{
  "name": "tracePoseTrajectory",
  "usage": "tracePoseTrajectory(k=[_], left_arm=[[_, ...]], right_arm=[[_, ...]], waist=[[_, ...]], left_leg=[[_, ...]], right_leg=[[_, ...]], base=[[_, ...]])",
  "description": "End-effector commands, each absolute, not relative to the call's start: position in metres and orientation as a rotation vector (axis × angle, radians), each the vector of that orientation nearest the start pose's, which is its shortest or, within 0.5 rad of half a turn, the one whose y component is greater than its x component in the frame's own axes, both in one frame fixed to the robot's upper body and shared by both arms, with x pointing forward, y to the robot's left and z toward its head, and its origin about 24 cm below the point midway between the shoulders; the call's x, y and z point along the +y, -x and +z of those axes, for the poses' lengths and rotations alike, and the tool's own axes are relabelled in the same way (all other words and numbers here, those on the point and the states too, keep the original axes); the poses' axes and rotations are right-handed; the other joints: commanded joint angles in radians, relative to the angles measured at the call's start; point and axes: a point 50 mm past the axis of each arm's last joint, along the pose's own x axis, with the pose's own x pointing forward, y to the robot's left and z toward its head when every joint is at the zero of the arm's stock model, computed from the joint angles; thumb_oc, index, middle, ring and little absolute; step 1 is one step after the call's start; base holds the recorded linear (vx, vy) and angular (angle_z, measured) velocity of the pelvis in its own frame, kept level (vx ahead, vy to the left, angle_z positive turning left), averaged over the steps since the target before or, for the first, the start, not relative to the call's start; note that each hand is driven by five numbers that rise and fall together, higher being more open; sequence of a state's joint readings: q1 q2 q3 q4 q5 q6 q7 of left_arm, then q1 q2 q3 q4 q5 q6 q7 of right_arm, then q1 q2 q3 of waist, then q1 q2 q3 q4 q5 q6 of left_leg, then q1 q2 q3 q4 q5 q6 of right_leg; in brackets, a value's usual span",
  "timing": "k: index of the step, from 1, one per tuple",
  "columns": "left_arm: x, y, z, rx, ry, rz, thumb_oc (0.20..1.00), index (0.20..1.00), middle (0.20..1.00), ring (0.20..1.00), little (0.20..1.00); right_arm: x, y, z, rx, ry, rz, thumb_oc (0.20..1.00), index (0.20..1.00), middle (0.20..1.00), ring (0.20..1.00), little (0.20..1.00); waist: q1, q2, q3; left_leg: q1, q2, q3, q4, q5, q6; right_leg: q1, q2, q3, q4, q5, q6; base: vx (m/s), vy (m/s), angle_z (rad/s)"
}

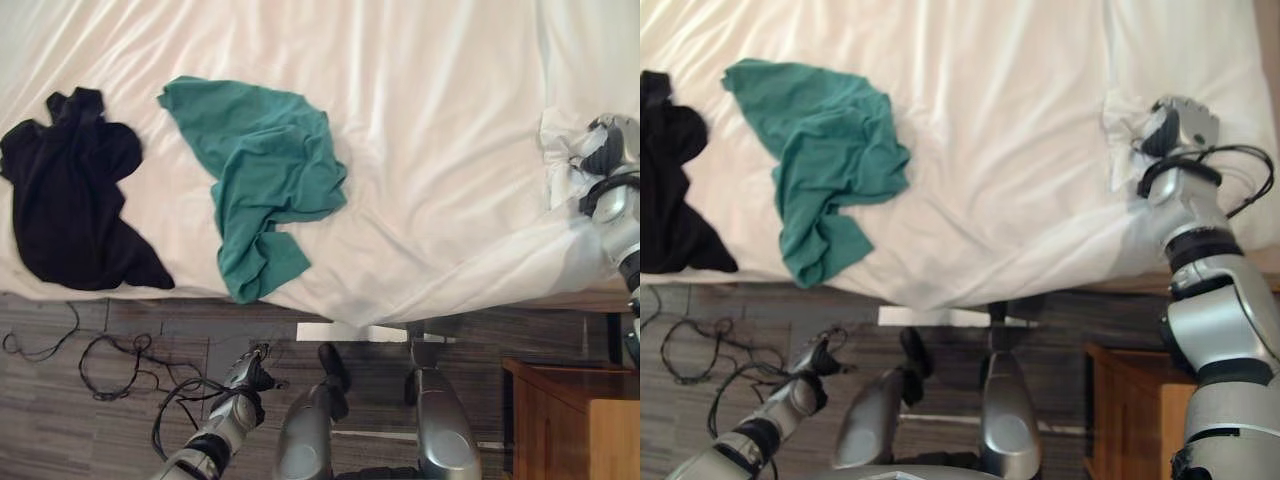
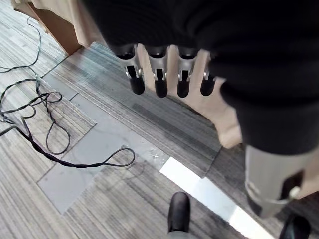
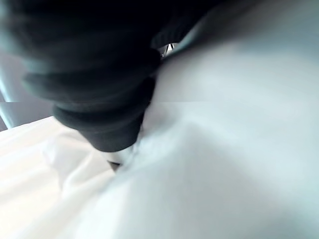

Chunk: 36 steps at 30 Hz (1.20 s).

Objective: Tidy up the quilt and then pick up the clothes from the bed and put them into the laundry hamper.

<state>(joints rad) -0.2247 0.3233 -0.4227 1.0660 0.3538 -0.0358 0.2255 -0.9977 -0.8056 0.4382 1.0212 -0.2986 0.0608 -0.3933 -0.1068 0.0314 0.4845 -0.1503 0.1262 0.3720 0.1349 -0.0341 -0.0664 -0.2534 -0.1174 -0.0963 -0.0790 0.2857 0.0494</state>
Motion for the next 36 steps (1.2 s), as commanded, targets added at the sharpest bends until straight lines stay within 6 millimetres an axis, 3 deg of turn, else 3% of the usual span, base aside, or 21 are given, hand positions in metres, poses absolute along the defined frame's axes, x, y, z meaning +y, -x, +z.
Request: tracePoseTrajectory(k=[1,2,3,4,5,6,10,12,14,18,20,21,22,23,25,26,27,28,31,33,36], left_arm=[[0.226,-0.187,-0.124,0.818,-0.958,-0.164,1.000,1.000,1.000,1.000,1.000],[0.227,-0.186,-0.124,0.819,-0.962,-0.167,1.000,1.000,1.000,1.000,1.000],[0.226,-0.178,-0.129,0.859,-0.941,-0.161,1.000,1.000,1.000,1.000,1.000],[0.228,-0.174,-0.131,0.882,-0.939,-0.159,1.000,1.000,1.000,1.000,1.000],[0.228,-0.173,-0.131,0.883,-0.944,-0.164,1.000,1.000,1.000,1.000,1.000],[0.231,-0.164,-0.135,0.924,-0.945,-0.173,1.000,1.000,1.000,1.000,1.000],[0.231,-0.147,-0.142,0.991,-0.930,-0.195,1.000,1.000,1.000,1.000,1.000],[0.231,-0.143,-0.144,1.006,-0.922,-0.192,1.000,1.000,1.000,1.000,1.000],[0.229,-0.137,-0.146,1.016,-0.885,-0.172,1.000,1.000,1.000,1.000,1.000],[0.222,-0.134,-0.148,1.016,-0.862,-0.176,1.000,1.000,1.000,1.000,1.000],[0.217,-0.135,-0.148,1.007,-0.862,-0.186,1.000,1.000,1.000,1.000,1.000],[0.216,-0.138,-0.147,0.992,-0.868,-0.192,1.000,1.000,1.000,1.000,1.000],[0.216,-0.140,-0.147,0.983,-0.872,-0.199,1.000,1.000,1.000,1.000,1.000],[0.216,-0.141,-0.146,0.982,-0.871,-0.196,1.000,1.000,1.000,1.000,1.000],[0.217,-0.153,-0.141,0.938,-0.899,-0.209,1.000,1.000,1.000,1.000,1.000],[0.218,-0.154,-0.141,0.936,-0.897,-0.206,1.000,1.000,1.000,1.000,1.000],[0.220,-0.166,-0.135,0.897,-0.917,-0.193,1.000,1.000,1.000,1.000,1.000],[0.221,-0.173,-0.132,0.876,-0.925,-0.183,1.000,1.000,1.000,1.000,1.000],[0.225,-0.185,-0.125,0.840,-0.936,-0.137,1.000,1.000,1.000,1.000,1.000],[0.230,-0.184,-0.125,0.858,-0.944,-0.114,1.000,1.000,1.000,1.000,1.000],[0.235,-0.177,-0.128,0.898,-0.967,-0.103,1.000,1.000,1.000,1.000,1.000]], right_arm=[[-0.365,-0.340,0.162,0.123,1.168,-0.679,0.200,0.200,0.200,0.200,0.200],[-0.365,-0.338,0.160,0.127,1.166,-0.680,0.200,0.200,0.200,0.200,0.200],[-0.366,-0.312,0.130,0.112,1.096,-0.674,0.200,0.200,0.200,0.200,0.200],[-0.372,-0.290,0.112,0.134,1.069,-0.688,0.200,0.200,0.200,0.200,0.200],[-0.373,-0.287,0.110,0.141,1.068,-0.691,0.200,0.200,0.200,0.200,0.200],[-0.385,-0.246,0.077,0.237,1.017,-0.734,1.000,1.000,1.000,1.000,1.000],[-0.386,-0.186,0.029,0.381,0.899,-0.810,1.000,1.000,1.000,1.000,1.000],[-0.385,-0.174,0.023,0.402,0.888,-0.830,1.000,1.000,1.000,1.000,1.000],[-0.390,-0.138,0.023,0.415,0.882,-0.954,1.000,1.000,1.000,1.000,1.000],[-0.393,-0.135,0.044,0.305,0.877,-1.084,1.000,1.000,1.000,1.000,1.000],[-0.385,-0.161,0.074,0.121,0.879,-1.093,1.000,1.000,1.000,1.000,1.000],[-0.381,-0.173,0.084,0.062,0.884,-1.069,0.360,0.360,0.360,0.360,0.360],[-0.378,-0.186,0.091,0.026,0.879,-1.043,0.200,0.200,0.200,0.200,0.200],[-0.378,-0.187,0.091,0.024,0.878,-1.042,0.200,0.200,0.200,0.200,0.200],[-0.369,-0.230,0.118,-0.083,0.887,-0.973,0.200,0.200,0.200,0.200,0.200],[-0.369,-0.232,0.119,-0.088,0.885,-0.972,0.200,0.200,0.200,0.200,0.200],[-0.368,-0.253,0.133,-0.111,0.921,-0.960,0.200,0.200,0.200,0.200,0.200],[-0.368,-0.263,0.133,-0.097,0.922,-0.954,0.200,0.200,0.200,0.200,0.200],[-0.368,-0.275,0.109,0.017,0.854,-0.945,0.200,0.200,0.200,0.200,0.200],[-0.362,-0.270,0.071,0.155,0.799,-0.907,0.200,0.200,0.200,0.200,0.200],[-0.346,-0.242,0.001,0.422,0.781,-0.789,0.200,0.200,0.200,0.200,0.200]], waist=[[-0.029,0.020,-0.061],[-0.025,0.018,-0.062],[-0.055,0.015,-0.081],[-0.067,0.011,-0.095],[-0.062,0.011,-0.096],[-0.077,0.008,-0.125],[-0.112,-0.002,-0.181],[-0.118,-0.007,-0.194],[-0.139,-0.016,-0.226],[-0.145,-0.021,-0.247],[-0.133,-0.026,-0.251],[-0.125,-0.026,-0.246],[-0.115,-0.025,-0.238],[-0.116,-0.026,-0.237],[-0.075,-0.018,-0.188],[-0.076,-0.019,-0.187],[-0.051,-0.011,-0.149],[-0.044,-0.008,-0.132],[-0.030,0.004,-0.095],[-0.032,0.004,-0.081],[-0.038,-0.004,-0.070]], left_leg=[[0.049,0.134,-0.003,-0.067,0.066,-0.092],[0.051,0.133,-0.003,-0.068,0.067,-0.092],[0.085,0.126,0.003,-0.089,0.059,-0.088],[0.108,0.121,0.007,-0.104,0.054,-0.086],[0.111,0.120,0.007,-0.106,0.055,-0.086],[0.153,0.106,0.010,-0.137,0.049,-0.079],[0.243,0.087,0.028,-0.208,0.043,-0.068],[0.259,0.083,0.033,-0.215,0.039,-0.065],[0.290,0.079,0.039,-0.222,0.025,-0.058],[0.310,0.074,0.040,-0.222,0.011,-0.054],[0.316,0.069,0.033,-0.222,0.007,-0.051],[0.313,0.068,0.030,-0.222,0.008,-0.050],[0.309,0.066,0.027,-0.222,0.012,-0.050],[0.306,0.066,0.028,-0.222,0.017,-0.049],[0.270,0.063,0.010,-0.204,0.027,-0.053],[0.265,0.064,0.011,-0.202,0.030,-0.053],[0.212,0.066,-0.008,-0.144,0.023,-0.057],[0.181,0.069,-0.015,-0.110,0.020,-0.059],[0.113,0.080,-0.034,-0.040,0.010,-0.063],[0.090,0.088,-0.039,-0.011,-0.001,-0.062],[0.075,0.095,-0.044,0.016,-0.017,-0.056]], right_leg=[[-0.047,-0.050,0.034,0.193,-0.240,0.120],[-0.046,-0.050,0.034,0.193,-0.240,0.120],[-0.017,-0.052,0.028,0.178,-0.239,0.120],[0.005,-0.054,0.025,0.164,-0.238,0.120],[0.009,-0.055,0.025,0.162,-0.238,0.121],[0.049,-0.060,0.016,0.140,-0.236,0.123],[0.109,-0.065,0.017,0.113,-0.229,0.136],[0.121,-0.064,0.021,0.109,-0.228,0.137],[0.144,-0.067,0.028,0.107,-0.230,0.141],[0.164,-0.073,0.028,0.104,-0.231,0.144],[0.168,-0.074,0.030,0.109,-0.235,0.144],[0.164,-0.075,0.032,0.112,-0.236,0.143],[0.159,-0.076,0.033,0.116,-0.237,0.142],[0.155,-0.076,0.035,0.116,-0.233,0.140],[0.126,-0.080,0.038,0.143,-0.245,0.137],[0.120,-0.080,0.040,0.143,-0.241,0.135],[0.096,-0.083,0.042,0.166,-0.248,0.130],[0.079,-0.084,0.042,0.177,-0.246,0.126],[0.037,-0.084,0.033,0.219,-0.258,0.119],[0.018,-0.083,0.029,0.244,-0.268,0.116],[0.005,-0.088,0.025,0.259,-0.268,0.119]], base=[[0.02,0.025,-0.07],[0.07,0.045,0.00],[0.09,0.056,0.01],[0.09,0.056,0.05],[0.12,0.072,0.16],[0.12,0.088,0.13],[0.12,0.111,-0.07],[0.06,0.070,-0.17],[0.09,0.113,-0.21],[0.06,0.073,-0.14],[0.01,0.028,-0.06],[-0.03,0.002,-0.10],[-0.05,-0.006,-0.10],[-0.09,-0.027,-0.02],[-0.14,-0.046,0.13],[-0.19,-0.073,0.07],[-0.18,-0.083,-0.01],[-0.24,-0.104,0.25],[-0.13,-0.054,0.44],[-0.06,-0.006,0.26],[-0.03,0.031,0.16]])
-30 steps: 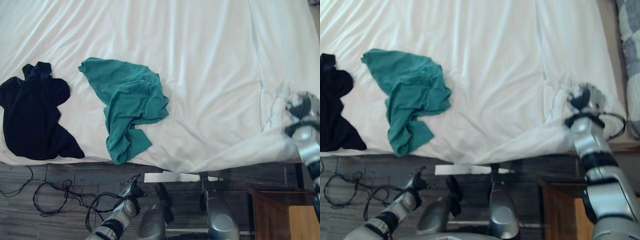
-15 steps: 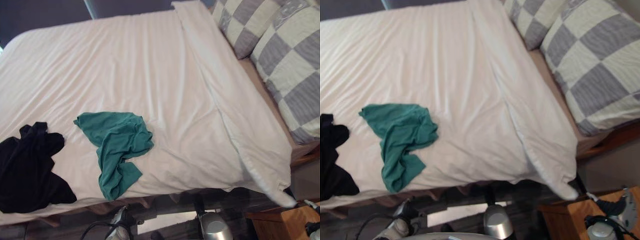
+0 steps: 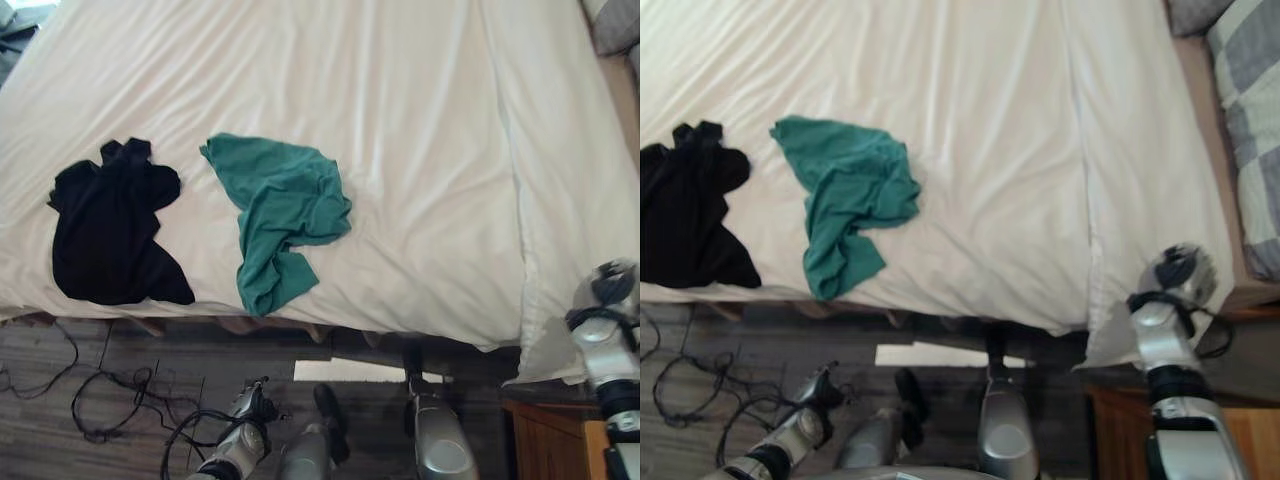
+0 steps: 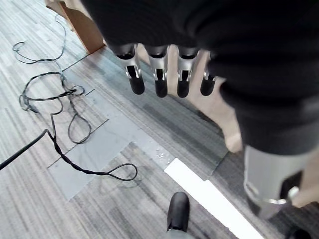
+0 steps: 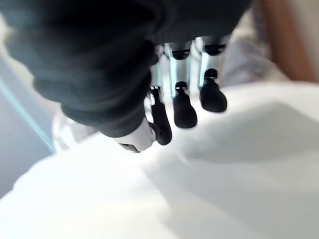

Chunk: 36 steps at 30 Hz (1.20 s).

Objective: Tidy up the quilt and then pick up the clothes from the bed and put them into the laundry hamper.

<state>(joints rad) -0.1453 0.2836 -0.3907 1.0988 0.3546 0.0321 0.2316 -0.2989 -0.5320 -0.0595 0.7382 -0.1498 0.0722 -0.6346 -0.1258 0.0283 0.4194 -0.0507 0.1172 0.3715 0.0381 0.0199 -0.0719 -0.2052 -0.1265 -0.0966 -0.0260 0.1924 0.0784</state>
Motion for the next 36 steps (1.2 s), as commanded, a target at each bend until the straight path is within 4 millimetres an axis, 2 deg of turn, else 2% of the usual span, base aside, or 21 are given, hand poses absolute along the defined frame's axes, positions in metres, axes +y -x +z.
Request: tracePoseTrajectory(k=[1,5,6,7,8,9,12,13,14,16,18,20,21,23,24,25,27,28,31,34,36], left_arm=[[0.236,-0.176,-0.129,0.906,-0.970,-0.100,1.000,1.000,1.000,1.000,1.000],[0.240,-0.168,-0.131,0.937,-0.966,-0.076,1.000,1.000,1.000,1.000,1.000],[0.239,-0.166,-0.132,0.940,-0.955,-0.073,1.000,1.000,1.000,1.000,1.000],[0.240,-0.166,-0.132,0.940,-0.956,-0.073,1.000,1.000,1.000,1.000,1.000],[0.241,-0.162,-0.134,0.949,-0.955,-0.076,1.000,1.000,1.000,1.000,1.000],[0.241,-0.160,-0.134,0.951,-0.956,-0.081,1.000,1.000,1.000,1.000,1.000],[0.238,-0.164,-0.135,0.950,-0.953,-0.111,1.000,1.000,1.000,1.000,1.000],[0.237,-0.166,-0.134,0.945,-0.943,-0.115,1.000,1.000,1.000,1.000,1.000],[0.236,-0.168,-0.133,0.941,-0.937,-0.121,1.000,1.000,1.000,1.000,1.000],[0.239,-0.166,-0.134,0.954,-0.939,-0.137,1.000,1.000,1.000,1.000,1.000],[0.241,-0.159,-0.137,0.983,-0.944,-0.148,1.000,1.000,1.000,1.000,1.000],[0.240,-0.162,-0.136,0.969,-0.937,-0.141,1.000,1.000,1.000,1.000,1.000],[0.237,-0.166,-0.134,0.954,-0.917,-0.132,1.000,1.000,1.000,1.000,1.000],[0.235,-0.177,-0.129,0.912,-0.893,-0.093,1.000,1.000,1.000,1.000,1.000],[0.234,-0.177,-0.129,0.911,-0.893,-0.093,1.000,1.000,1.000,1.000,1.000],[0.234,-0.174,-0.131,0.923,-0.873,-0.067,1.000,1.000,1.000,1.000,1.000],[0.236,-0.165,-0.134,0.950,-0.879,-0.071,1.000,1.000,1.000,1.000,1.000],[0.237,-0.161,-0.136,0.967,-0.884,-0.069,1.000,1.000,1.000,1.000,1.000],[0.234,-0.153,-0.141,0.994,-0.880,-0.068,1.000,1.000,1.000,1.000,1.000],[0.230,-0.148,-0.144,1.013,-0.907,-0.114,1.000,1.000,1.000,1.000,1.000],[0.234,-0.156,-0.140,0.997,-0.919,-0.104,1.000,1.000,1.000,1.000,1.000]], right_arm=[[-0.342,-0.232,-0.015,0.491,0.775,-0.763,0.200,0.200,0.200,0.200,0.200],[-0.315,-0.169,-0.088,0.819,0.668,-0.632,0.200,0.200,0.200,0.200,0.200],[-0.306,-0.144,-0.107,0.931,0.622,-0.600,0.200,0.200,0.200,0.200,0.200],[-0.306,-0.143,-0.107,0.931,0.622,-0.600,0.200,0.200,0.200,0.200,0.200],[-0.293,-0.108,-0.131,1.092,0.599,-0.509,0.200,0.200,0.200,0.200,0.200],[-0.284,-0.086,-0.142,1.190,0.602,-0.441,0.200,0.200,0.200,0.200,0.200],[-0.275,-0.048,-0.156,1.381,0.609,-0.315,0.200,0.200,0.200,0.200,0.200],[-0.274,-0.043,-0.157,1.413,0.606,-0.296,0.545,0.545,0.545,0.545,0.545],[-0.273,-0.041,-0.159,1.430,0.607,-0.271,1.000,1.000,1.000,1.000,1.000],[-0.268,-0.042,-0.160,1.425,0.616,-0.225,1.000,1.000,1.000,1.000,1.000],[-0.269,-0.053,-0.159,1.394,0.635,-0.206,1.000,1.000,1.000,1.000,1.000],[-0.269,-0.071,-0.155,1.316,0.641,-0.198,1.000,1.000,1.000,1.000,1.000],[-0.271,-0.076,-0.153,1.301,0.671,-0.176,1.000,1.000,1.000,1.000,1.000],[-0.279,-0.097,-0.146,1.234,0.710,-0.189,1.000,1.000,1.000,1.000,1.000],[-0.280,-0.098,-0.146,1.234,0.710,-0.189,1.000,1.000,1.000,1.000,1.000],[-0.282,-0.102,-0.144,1.226,0.686,-0.225,1.000,1.000,1.000,1.000,1.000],[-0.280,-0.101,-0.144,1.222,0.652,-0.240,1.000,1.000,1.000,1.000,1.000],[-0.280,-0.102,-0.144,1.218,0.650,-0.238,1.000,1.000,1.000,1.000,1.000],[-0.282,-0.097,-0.145,1.232,0.667,-0.233,1.000,1.000,1.000,1.000,1.000],[-0.280,-0.081,-0.150,1.294,0.654,-0.231,1.000,1.000,1.000,1.000,1.000],[-0.273,-0.084,-0.152,1.297,0.647,-0.216,1.000,1.000,1.000,1.000,1.000]], waist=[[-0.021,-0.002,-0.004],[-0.039,-0.031,-0.013],[-0.045,-0.037,-0.025],[-0.044,-0.038,-0.024],[-0.050,-0.051,-0.052],[-0.050,-0.059,-0.069],[-0.046,-0.076,-0.108],[-0.043,-0.078,-0.109],[-0.033,-0.074,-0.118],[-0.029,-0.061,-0.131],[-0.007,-0.057,-0.145],[-0.004,-0.062,-0.136],[-0.002,-0.061,-0.130],[0.004,-0.062,-0.103],[0.003,-0.057,-0.100],[-0.004,-0.046,-0.109],[-0.019,-0.040,-0.143],[-0.016,-0.035,-0.158],[0.000,-0.022,-0.188],[0.002,-0.027,-0.220],[0.013,-0.059,-0.207]], left_leg=[[-0.023,0.103,-0.044,0.114,-0.074,-0.048],[0.016,0.076,-0.039,0.078,-0.086,-0.033],[0.032,0.067,-0.034,0.061,-0.085,-0.029],[0.034,0.067,-0.033,0.058,-0.084,-0.029],[0.065,0.049,-0.026,0.013,-0.076,-0.022],[0.087,0.039,-0.025,-0.020,-0.069,-0.019],[0.143,0.007,-0.026,-0.116,-0.044,-0.007],[0.152,0.010,-0.026,-0.125,-0.040,-0.005],[0.146,0.019,-0.021,-0.125,-0.040,-0.004],[0.139,0.030,-0.023,-0.125,-0.036,-0.004],[0.148,0.009,-0.027,-0.125,-0.043,0.002],[0.096,0.014,-0.028,0.044,-0.075,-0.012],[0.039,0.036,-0.015,0.161,-0.094,-0.029],[-0.063,0.121,0.037,0.327,0.025,-0.096],[-0.067,0.130,0.031,0.340,0.019,-0.100],[-0.019,0.237,0.156,0.224,0.085,-0.127],[0.060,0.272,0.237,0.053,0.094,-0.130],[0.076,0.289,0.223,-0.012,0.133,-0.142],[0.062,0.337,0.070,-0.087,0.205,-0.172],[0.052,0.305,-0.019,-0.071,0.124,-0.176],[0.048,0.246,-0.006,-0.045,0.066,-0.136]], right_leg=[[-0.042,-0.080,0.024,0.205,-0.173,0.090],[-0.017,-0.090,0.025,0.174,-0.151,0.103],[-0.006,-0.094,0.024,0.162,-0.143,0.107],[-0.004,-0.095,0.024,0.161,-0.142,0.108],[0.016,-0.103,0.022,0.135,-0.126,0.115],[0.030,-0.110,0.017,0.122,-0.118,0.122],[0.033,-0.122,0.028,0.120,-0.065,0.159],[0.029,-0.119,0.022,0.141,-0.061,0.166],[0.019,-0.111,0.009,0.173,-0.081,0.160],[0.017,-0.051,-0.017,0.244,-0.149,0.137],[0.101,-0.034,-0.062,0.173,-0.218,0.107],[0.130,-0.021,-0.047,0.132,-0.228,0.065],[0.149,-0.039,-0.077,0.106,-0.230,0.053],[0.183,-0.064,-0.098,0.059,-0.224,0.031],[0.187,-0.057,-0.101,0.058,-0.225,0.029],[0.213,-0.098,-0.150,0.014,-0.212,0.056],[0.230,-0.137,-0.168,-0.007,-0.200,0.098],[0.236,-0.157,-0.170,-0.018,-0.186,0.116],[0.248,-0.207,-0.168,-0.051,-0.143,0.148],[0.280,-0.266,-0.175,-0.032,-0.131,0.183],[0.207,-0.332,-0.144,0.065,0.005,0.183]], base=[[-0.01,0.072,0.02],[0.01,0.126,0.01],[0.02,0.130,-0.05],[0.06,0.165,-0.07],[0.07,0.155,-0.10],[0.10,0.205,-0.08],[0.05,0.135,-0.09],[-0.01,0.064,-0.31],[-0.05,0.050,-0.23],[-0.03,0.019,-0.18],[0.06,-0.009,-0.11],[-0.01,-0.073,-0.12],[-0.09,-0.058,0.07],[-0.10,0.030,0.40],[-0.02,0.261,0.76],[0.14,0.379,0.72],[0.19,0.499,0.39],[0.17,0.458,0.22],[0.13,0.506,0.14],[0.25,0.524,0.22],[0.12,0.479,0.29]])
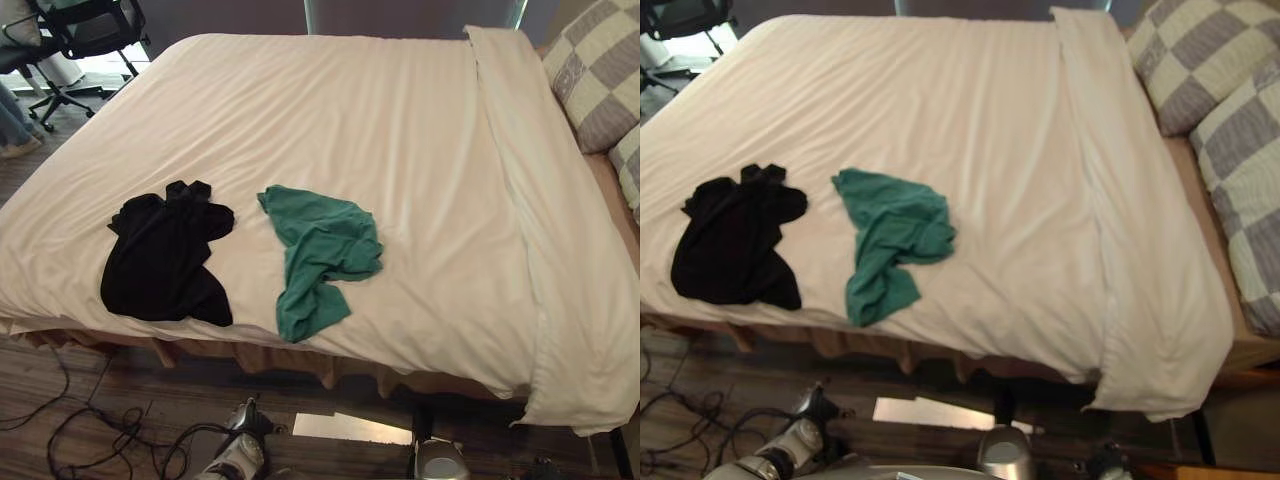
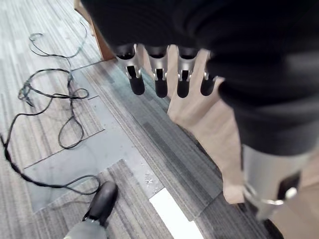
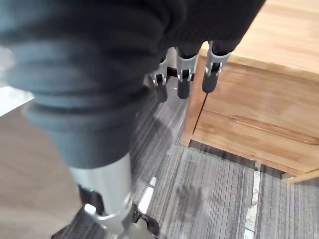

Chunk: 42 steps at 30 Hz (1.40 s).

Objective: Tidy up the quilt and then pick up the clothes from the bed and put them into the laundry hamper.

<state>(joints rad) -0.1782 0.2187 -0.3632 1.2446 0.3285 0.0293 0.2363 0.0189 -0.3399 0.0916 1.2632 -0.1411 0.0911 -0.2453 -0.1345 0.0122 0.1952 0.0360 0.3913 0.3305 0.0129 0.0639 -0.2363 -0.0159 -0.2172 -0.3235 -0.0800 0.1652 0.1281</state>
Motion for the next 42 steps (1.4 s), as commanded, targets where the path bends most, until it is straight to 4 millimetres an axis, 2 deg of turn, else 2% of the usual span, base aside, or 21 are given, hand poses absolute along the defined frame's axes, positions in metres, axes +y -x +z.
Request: tracePoseTrajectory(k=[1,3,4,5,8,10,11,13,15,17,19,21,22,23,28,31,32,33,34,37,42], left_arm=[[0.239,-0.159,-0.137,0.989,-0.911,-0.077,1.000,1.000,1.000,1.000,1.000],[0.247,-0.159,-0.135,0.992,-0.900,-0.050,1.000,1.000,1.000,1.000,1.000],[0.254,-0.154,-0.136,1.019,-0.899,-0.044,1.000,1.000,1.000,1.000,1.000],[0.254,-0.153,-0.136,1.020,-0.898,-0.044,1.000,1.000,1.000,1.000,1.000],[0.266,-0.148,-0.135,1.062,-0.926,-0.049,1.000,1.000,1.000,1.000,1.000],[0.266,-0.148,-0.135,1.062,-0.926,-0.049,1.000,1.000,1.000,1.000,1.000],[0.264,-0.150,-0.135,1.050,-0.947,-0.067,1.000,1.000,1.000,1.000,1.000],[0.260,-0.152,-0.135,1.031,-0.936,-0.062,1.000,1.000,1.000,1.000,1.000],[0.251,-0.159,-0.134,0.996,-0.886,-0.045,1.000,1.000,1.000,1.000,1.000],[0.241,-0.167,-0.132,0.955,-0.863,-0.047,1.000,1.000,1.000,1.000,1.000],[0.235,-0.166,-0.134,0.955,-0.858,-0.066,1.000,1.000,1.000,1.000,1.000],[0.234,-0.162,-0.136,0.965,-0.860,-0.072,1.000,1.000,1.000,1.000,1.000],[0.231,-0.160,-0.138,0.968,-0.860,-0.084,1.000,1.000,1.000,1.000,1.000],[0.223,-0.158,-0.141,0.965,-0.882,-0.130,1.000,1.000,1.000,1.000,1.000],[0.217,-0.162,-0.140,0.943,-0.921,-0.183,1.000,1.000,1.000,1.000,1.000],[0.214,-0.184,-0.131,0.860,-0.972,-0.209,1.000,1.000,1.000,1.000,1.000],[0.216,-0.199,-0.122,0.809,-0.983,-0.186,1.000,1.000,1.000,1.000,1.000],[0.216,-0.203,-0.119,0.791,-0.991,-0.182,1.000,1.000,1.000,1.000,1.000],[0.209,-0.208,-0.118,0.760,-1.038,-0.228,1.000,1.000,1.000,1.000,1.000],[0.202,-0.201,-0.124,0.786,-1.077,-0.302,1.000,1.000,1.000,1.000,1.000],[0.197,-0.177,-0.138,0.869,-1.090,-0.350,1.000,1.000,1.000,1.000,1.000]], right_arm=[[-0.267,-0.092,-0.152,1.274,0.635,-0.201,1.000,1.000,1.000,1.000,1.000],[-0.253,-0.107,-0.152,1.208,0.646,-0.136,1.000,1.000,1.000,1.000,1.000],[-0.245,-0.113,-0.152,1.170,0.664,-0.082,1.000,1.000,1.000,1.000,1.000],[-0.245,-0.113,-0.152,1.170,0.665,-0.081,1.000,1.000,1.000,1.000,1.000],[-0.237,-0.129,-0.146,1.076,0.671,-0.037,1.000,1.000,1.000,1.000,1.000],[-0.237,-0.129,-0.146,1.076,0.671,-0.037,1.000,1.000,1.000,1.000,1.000],[-0.236,-0.130,-0.146,1.070,0.684,-0.017,1.000,1.000,1.000,1.000,1.000],[-0.235,-0.142,-0.142,1.034,0.687,-0.015,1.000,1.000,1.000,1.000,1.000],[-0.237,-0.141,-0.142,1.040,0.693,-0.015,1.000,1.000,1.000,1.000,1.000],[-0.246,-0.146,-0.139,1.043,0.718,-0.039,1.000,1.000,1.000,1.000,1.000],[-0.252,-0.145,-0.138,1.060,0.729,-0.061,1.000,1.000,1.000,1.000,1.000],[-0.253,-0.145,-0.137,1.056,0.724,-0.068,1.000,1.000,1.000,1.000,1.000],[-0.253,-0.144,-0.138,1.054,0.724,-0.066,1.000,1.000,1.000,1.000,1.000],[-0.257,-0.139,-0.137,1.055,0.770,-0.043,1.000,1.000,1.000,1.000,1.000],[-0.254,-0.142,-0.137,1.030,0.807,0.001,1.000,1.000,1.000,1.000,1.000],[-0.237,-0.157,-0.133,0.950,0.835,0.064,1.000,1.000,1.000,1.000,1.000],[-0.203,-0.188,-0.122,0.801,0.839,0.171,1.000,1.000,1.000,1.000,1.000],[-0.191,-0.196,-0.119,0.754,0.847,0.219,1.000,1.000,1.000,1.000,1.000],[-0.157,-0.208,-0.110,0.621,0.864,0.358,1.000,1.000,1.000,1.000,1.000],[-0.153,-0.203,-0.114,0.652,0.822,0.367,1.000,1.000,1.000,1.000,1.000],[-0.180,-0.176,-0.135,0.871,0.732,0.216,1.000,1.000,1.000,1.000,1.000]], waist=[[0.030,-0.046,0.031],[0.046,-0.032,0.036],[0.021,-0.027,0.046],[0.022,-0.026,0.046],[-0.010,-0.028,0.066],[-0.011,-0.028,0.067],[-0.007,-0.029,0.060],[-0.001,-0.022,0.060],[0.003,-0.025,0.079],[0.014,-0.028,0.097],[0.006,-0.017,0.090],[0.004,-0.016,0.080],[0.008,-0.016,0.071],[0.006,-0.007,0.058],[-0.012,-0.001,0.040],[-0.019,-0.031,0.036],[0.009,-0.032,0.057],[0.023,-0.020,0.060],[0.018,-0.009,0.060],[-0.008,-0.013,0.056],[-0.015,0.000,0.035]], left_leg=[[-0.010,-0.040,0.078,-0.035,0.015,0.041],[0.038,-0.076,0.141,-0.091,0.000,0.062],[0.043,-0.113,0.139,-0.100,-0.011,0.083],[0.045,-0.110,0.141,-0.100,-0.012,0.081],[0.052,-0.190,0.108,-0.100,-0.038,0.105],[0.054,-0.189,0.108,-0.100,-0.039,0.105],[0.060,-0.235,0.100,-0.100,-0.067,0.116],[0.050,-0.248,0.118,-0.061,-0.068,0.110],[-0.027,-0.211,0.147,0.178,-0.118,0.084],[-0.104,-0.153,0.144,0.313,-0.041,0.046],[-0.087,-0.094,0.169,0.232,-0.037,0.040],[-0.057,-0.095,0.160,0.154,-0.034,0.048],[-0.043,-0.098,0.113,0.081,-0.009,0.050],[-0.043,-0.073,-0.047,0.007,0.025,0.049],[-0.015,-0.070,-0.075,-0.010,0.000,0.041],[0.015,-0.130,-0.027,-0.056,-0.035,0.060],[0.046,-0.139,0.068,-0.081,-0.041,0.074],[0.062,-0.141,0.090,-0.093,-0.058,0.074],[0.057,-0.168,0.129,-0.100,-0.058,0.094],[0.041,-0.216,0.097,-0.100,-0.047,0.122],[0.049,-0.268,0.073,-0.100,-0.064,0.135]], right_leg=[[-0.024,-0.275,0.010,0.176,0.061,0.129],[-0.066,-0.276,-0.129,0.291,0.005,0.111],[-0.106,-0.144,-0.096,0.352,-0.092,0.092],[-0.110,-0.141,-0.093,0.359,-0.098,0.090],[-0.135,0.119,-0.004,0.294,-0.198,0.043],[-0.132,0.120,-0.004,0.292,-0.197,0.042],[-0.068,0.118,0.007,0.150,-0.197,-0.003],[-0.017,0.124,0.042,0.070,-0.178,-0.005],[0.023,0.096,0.027,0.039,-0.188,-0.030],[0.057,0.084,0.030,0.003,-0.194,-0.042],[0.069,0.063,0.019,-0.002,-0.199,-0.023],[0.066,0.052,0.033,-0.001,-0.192,-0.009],[0.069,0.040,0.053,-0.001,-0.191,0.002],[0.071,0.002,0.083,-0.003,-0.176,0.016],[0.070,-0.041,0.089,-0.001,-0.154,0.047],[0.008,-0.106,0.117,0.061,-0.060,0.088],[-0.064,-0.154,-0.011,0.126,-0.022,0.086],[-0.070,-0.167,-0.082,0.171,-0.056,0.086],[-0.092,-0.083,-0.127,0.282,-0.148,0.061],[-0.090,0.100,0.062,0.248,-0.209,0.021],[0.007,0.134,0.145,0.063,-0.182,-0.017]], base=[[0.02,0.507,-0.31],[0.03,0.662,-0.96],[0.03,0.528,-1.02],[0.06,0.431,-1.03],[0.06,0.256,-0.10],[0.03,0.098,0.33],[0.04,0.100,0.48],[0.03,0.060,0.27],[-0.04,-0.001,-0.10],[0.01,0.086,0.14],[0.08,0.222,0.21],[0.12,0.285,0.05],[0.23,0.721,-0.27],[0.16,0.579,-0.37],[0.12,0.437,-0.37],[0.01,0.422,-0.09],[-0.11,0.405,-0.42],[-0.14,0.789,-1.87],[0.01,0.568,-1.60],[-0.01,0.253,-0.53],[0.06,0.066,0.46]])
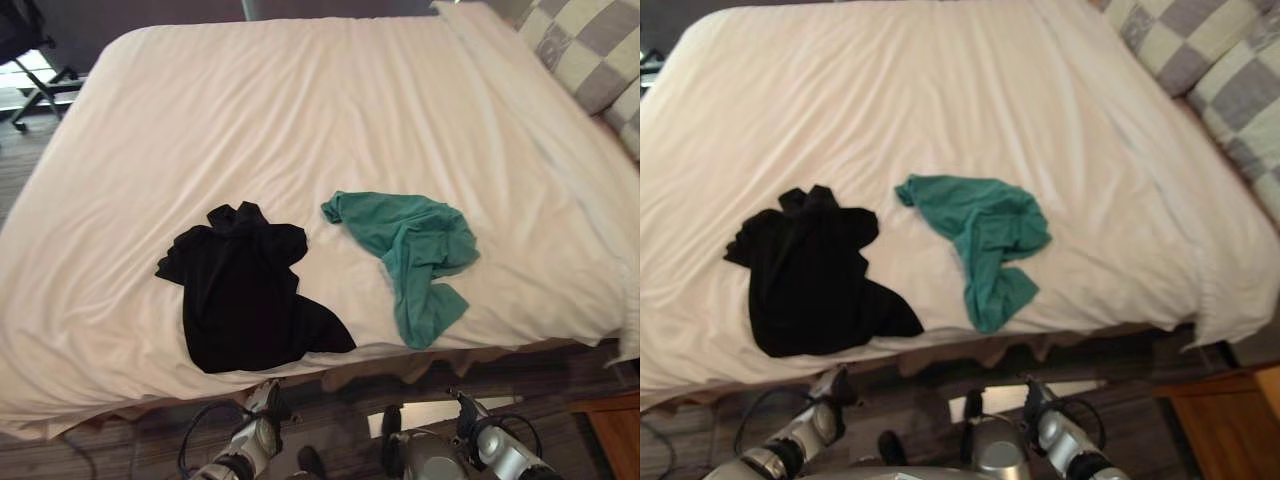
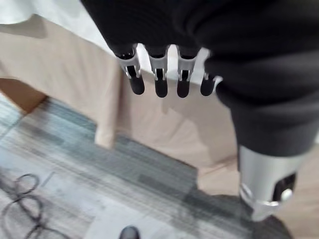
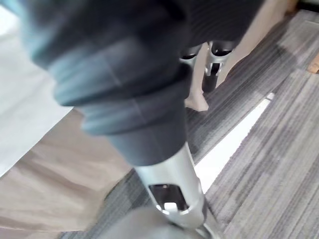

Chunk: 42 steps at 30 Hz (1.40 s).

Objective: Tidy up the quilt and then pick up the clothes from the bed and put them into the laundry hamper.

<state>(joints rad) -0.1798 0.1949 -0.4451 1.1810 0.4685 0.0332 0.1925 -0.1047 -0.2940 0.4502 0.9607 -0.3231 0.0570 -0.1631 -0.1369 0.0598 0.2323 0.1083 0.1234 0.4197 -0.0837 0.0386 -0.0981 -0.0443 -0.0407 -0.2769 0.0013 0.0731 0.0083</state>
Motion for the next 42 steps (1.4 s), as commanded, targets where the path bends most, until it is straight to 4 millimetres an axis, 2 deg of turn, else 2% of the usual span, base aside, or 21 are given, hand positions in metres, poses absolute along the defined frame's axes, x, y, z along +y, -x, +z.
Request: tracePoseTrajectory(k=[1,5,7,8,9,11,13,18,21,24,27,29,31,32,33,34,35,36,39,41,42], left_arm=[[0.201,-0.168,-0.142,0.911,-1.052,-0.313,1.000,1.000,1.000,1.000,1.000],[0.215,-0.141,-0.151,1.029,-0.997,-0.238,1.000,1.000,1.000,1.000,1.000],[0.238,-0.127,-0.151,1.109,-1.012,-0.178,1.000,1.000,1.000,1.000,1.000],[0.238,-0.127,-0.151,1.109,-1.012,-0.178,1.000,1.000,1.000,1.000,1.000],[0.249,-0.125,-0.149,1.136,-0.984,-0.113,1.000,1.000,1.000,1.000,1.000],[0.252,-0.118,-0.150,1.158,-0.991,-0.108,1.000,1.000,1.000,1.000,1.000],[0.249,-0.116,-0.151,1.157,-1.008,-0.145,1.000,1.000,1.000,1.000,1.000],[0.244,-0.129,-0.149,1.112,-1.025,-0.204,1.000,1.000,1.000,1.000,1.000],[0.253,-0.126,-0.147,1.136,-0.948,-0.101,1.000,1.000,1.000,1.000,1.000],[0.274,-0.111,-0.145,1.204,-0.900,0.018,1.000,1.000,1.000,1.000,1.000],[0.350,-0.071,-0.118,1.277,-0.802,0.455,1.000,1.000,1.000,1.000,1.000],[0.363,-0.073,-0.109,1.238,-0.817,0.526,1.000,1.000,1.000,1.000,1.000],[0.394,-0.091,-0.077,1.062,-0.876,0.689,1.000,1.000,1.000,1.000,1.000],[0.408,-0.114,-0.047,0.867,-0.918,0.769,1.000,1.000,1.000,1.000,1.000],[0.416,-0.151,0.006,0.538,-1.005,0.833,1.000,1.000,1.000,1.000,1.000],[0.416,-0.150,0.006,0.540,-1.006,0.833,1.000,1.000,1.000,1.000,1.000],[0.416,-0.177,0.051,0.292,-1.035,0.883,1.000,1.000,1.000,1.000,1.000],[0.407,-0.201,0.086,0.092,-1.018,0.883,1.000,1.000,1.000,1.000,1.000],[0.379,-0.238,0.129,-0.163,-0.966,0.780,1.000,1.000,1.000,1.000,1.000],[0.368,-0.248,0.138,-0.219,-0.947,0.730,1.000,1.000,1.000,1.000,1.000],[0.344,-0.269,0.139,-0.253,-0.944,0.589,1.000,1.000,1.000,1.000,1.000]], right_arm=[[-0.191,-0.168,-0.139,0.930,0.704,0.146,1.000,1.000,1.000,1.000,1.000],[-0.222,-0.150,-0.145,1.058,0.659,-0.020,1.000,1.000,1.000,1.000,1.000],[-0.252,-0.131,-0.145,1.145,0.651,-0.133,1.000,1.000,1.000,1.000,1.000],[-0.252,-0.131,-0.145,1.145,0.651,-0.133,1.000,1.000,1.000,1.000,1.000],[-0.267,-0.123,-0.143,1.173,0.667,-0.179,1.000,1.000,1.000,1.000,1.000],[-0.273,-0.114,-0.144,1.204,0.676,-0.188,1.000,1.000,1.000,1.000,1.000],[-0.269,-0.109,-0.147,1.214,0.650,-0.176,1.000,1.000,1.000,1.000,1.000],[-0.251,-0.104,-0.154,1.234,0.580,-0.135,1.000,1.000,1.000,1.000,1.000],[-0.252,-0.098,-0.155,1.255,0.486,-0.220,1.000,1.000,1.000,1.000,1.000],[-0.266,-0.090,-0.153,1.277,0.410,-0.339,1.000,1.000,1.000,1.000,1.000],[-0.328,-0.073,-0.128,1.190,0.355,-0.728,1.000,1.000,1.000,1.000,1.000],[-0.337,-0.068,-0.122,1.159,0.375,-0.792,1.000,1.000,1.000,1.000,1.000],[-0.362,-0.060,-0.103,1.077,0.471,-0.916,1.000,1.000,1.000,1.000,1.000],[-0.379,-0.059,-0.088,1.015,0.528,-0.988,1.000,1.000,1.000,1.000,1.000],[-0.400,-0.062,-0.063,0.910,0.642,-1.078,1.000,1.000,1.000,1.000,1.000],[-0.400,-0.062,-0.063,0.911,0.643,-1.077,1.000,1.000,1.000,1.000,1.000],[-0.414,-0.088,-0.025,0.713,0.803,-1.083,1.000,1.000,1.000,1.000,1.000],[-0.420,-0.112,0.009,0.542,0.927,-1.067,1.000,1.000,1.000,1.000,1.000],[-0.411,-0.161,0.051,0.308,1.081,-0.923,1.000,1.000,1.000,1.000,1.000],[-0.405,-0.175,0.064,0.241,1.128,-0.872,1.000,1.000,1.000,1.000,1.000],[-0.390,-0.202,0.089,0.116,1.290,-0.729,1.000,1.000,1.000,1.000,1.000]], waist=[[-0.013,-0.040,-0.009],[-0.011,-0.028,-0.012],[-0.005,-0.048,0.032],[-0.005,-0.048,0.032],[-0.006,-0.064,0.045],[-0.023,-0.057,0.034],[-0.023,-0.043,0.010],[-0.053,-0.024,-0.003],[-0.051,-0.028,-0.002],[-0.046,-0.032,-0.006],[-0.039,-0.039,-0.020],[-0.039,-0.040,-0.022],[-0.040,-0.040,-0.026],[-0.040,-0.038,-0.028],[-0.038,-0.035,-0.032],[-0.039,-0.035,-0.032],[-0.042,-0.036,-0.038],[-0.045,-0.036,-0.042],[-0.045,-0.041,-0.051],[-0.045,-0.042,-0.051],[-0.047,-0.048,-0.054]], left_leg=[[-0.017,-0.001,-0.010,-0.004,-0.039,-0.004],[-0.010,-0.012,-0.029,-0.004,-0.044,0.000],[-0.118,-0.006,-0.050,0.219,-0.068,-0.025],[-0.118,-0.006,-0.050,0.219,-0.068,-0.025],[-0.162,0.064,-0.035,0.303,-0.059,-0.061],[-0.081,0.124,0.046,0.209,-0.040,-0.062],[-0.048,0.091,-0.012,0.138,-0.047,-0.050],[0.033,0.036,0.004,0.004,-0.050,-0.026],[0.043,0.017,0.002,-0.004,-0.066,-0.012],[0.041,0.014,0.006,-0.004,-0.070,-0.010],[0.056,0.012,0.017,-0.004,-0.075,-0.015],[0.059,0.013,0.017,-0.004,-0.074,-0.017],[0.066,0.014,0.016,-0.004,-0.074,-0.021],[0.069,0.014,0.014,-0.004,-0.075,-0.022],[0.075,0.015,0.011,-0.004,-0.079,-0.022],[0.076,0.015,0.011,-0.004,-0.079,-0.022],[0.081,0.016,0.007,-0.004,-0.083,-0.022],[0.089,0.015,0.006,-0.004,-0.087,-0.021],[0.099,0.016,0.008,-0.004,-0.093,-0.016],[0.101,0.017,0.011,-0.004,-0.093,-0.015],[0.108,0.018,0.018,-0.004,-0.095,-0.012]], right_leg=[[0.051,-0.045,0.090,-0.040,-0.083,0.106],[0.072,-0.038,0.121,-0.079,-0.074,0.107],[0.077,-0.069,0.110,-0.082,-0.078,0.093],[0.077,-0.069,0.110,-0.082,-0.078,0.093],[0.075,-0.103,0.093,-0.086,-0.083,0.097],[0.068,-0.118,0.067,-0.084,-0.071,0.109],[0.063,-0.113,0.075,-0.075,-0.070,0.120],[0.030,-0.141,0.080,-0.015,-0.052,0.136],[0.026,-0.152,0.088,-0.023,-0.032,0.150],[0.026,-0.162,0.087,-0.024,-0.026,0.159],[0.041,-0.175,0.073,-0.026,-0.016,0.172],[0.047,-0.175,0.071,-0.027,-0.017,0.174],[0.060,-0.177,0.063,-0.033,-0.016,0.180],[0.066,-0.179,0.058,-0.036,-0.015,0.185],[0.076,-0.180,0.050,-0.041,-0.017,0.191],[0.077,-0.180,0.050,-0.041,-0.017,0.191],[0.082,-0.181,0.048,-0.042,-0.019,0.195],[0.085,-0.182,0.049,-0.041,-0.021,0.195],[0.091,-0.182,0.054,-0.041,-0.025,0.193],[0.093,-0.182,0.055,-0.042,-0.025,0.193],[0.096,-0.183,0.056,-0.045,-0.025,0.192]], base=[[0.08,0.005,0.20],[0.03,-0.028,-0.04],[-0.13,-0.067,0.11],[-0.12,0.028,0.21],[-0.06,0.097,0.15],[-0.05,0.170,0.29],[0.03,0.181,0.06],[0.02,0.210,0.05],[-0.02,0.141,0.00],[0.00,0.065,0.02],[0.05,0.043,0.03],[0.04,0.006,0.10],[0.05,0.012,0.15],[0.06,0.021,0.11],[0.05,0.017,0.10],[0.06,0.008,0.12],[0.04,0.004,0.04],[0.04,-0.005,-0.02],[0.01,-0.004,-0.02],[0.02,-0.021,-0.11],[0.03,-0.025,-0.09]])
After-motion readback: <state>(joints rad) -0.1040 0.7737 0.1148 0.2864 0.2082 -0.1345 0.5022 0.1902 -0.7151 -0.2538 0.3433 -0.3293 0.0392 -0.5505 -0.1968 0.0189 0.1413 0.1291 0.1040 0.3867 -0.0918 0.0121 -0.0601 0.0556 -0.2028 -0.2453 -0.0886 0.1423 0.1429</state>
